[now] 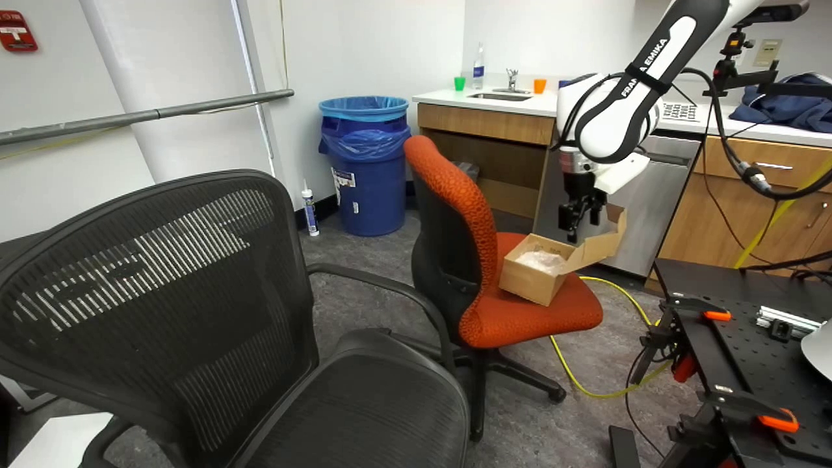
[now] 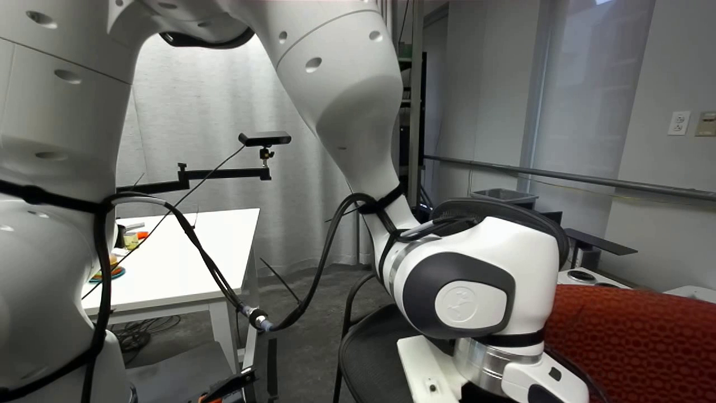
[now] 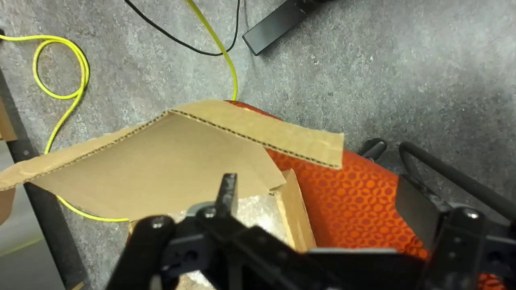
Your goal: Close the box on the rotating chair
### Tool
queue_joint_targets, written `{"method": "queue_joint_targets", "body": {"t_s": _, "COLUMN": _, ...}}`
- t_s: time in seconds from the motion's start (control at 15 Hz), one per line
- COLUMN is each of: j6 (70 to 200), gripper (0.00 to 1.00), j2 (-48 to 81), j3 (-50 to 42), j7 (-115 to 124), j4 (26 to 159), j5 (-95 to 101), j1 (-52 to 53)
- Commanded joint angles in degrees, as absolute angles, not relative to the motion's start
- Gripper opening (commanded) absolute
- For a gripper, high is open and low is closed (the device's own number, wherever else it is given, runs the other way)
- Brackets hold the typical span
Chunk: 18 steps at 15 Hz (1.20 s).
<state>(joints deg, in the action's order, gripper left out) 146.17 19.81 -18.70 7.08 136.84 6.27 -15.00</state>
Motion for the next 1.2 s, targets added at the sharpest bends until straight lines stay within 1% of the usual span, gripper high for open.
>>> {"method": "queue_joint_targets", "body": {"t_s": 0.0, "j6": 148.07, "gripper": 1.0, "j2": 19.51, "j3": -19.63, "j7": 7.86, "j4": 138.86, "j5": 7.0, "j1": -14.62}}
{"method": "queue_joint_targets", "body": {"t_s": 1.0, "j6": 146.88, "gripper": 1.0, "j2": 19.67, "j3": -20.64, "j7": 8.07, "j4": 139.22, "j5": 7.9, "j1": -14.14}}
{"method": "queue_joint_targets", "body": {"t_s": 1.07, "j6": 147.05, "gripper": 0.97, "j2": 19.67, "j3": -20.58, "j7": 8.09, "j4": 139.26, "j5": 7.7, "j1": -14.2}}
{"method": "queue_joint_targets", "body": {"t_s": 1.13, "j6": 147.22, "gripper": 0.92, "j2": 19.66, "j3": -20.52, "j7": 8.09, "j4": 139.3, "j5": 7.57, "j1": -14.24}}
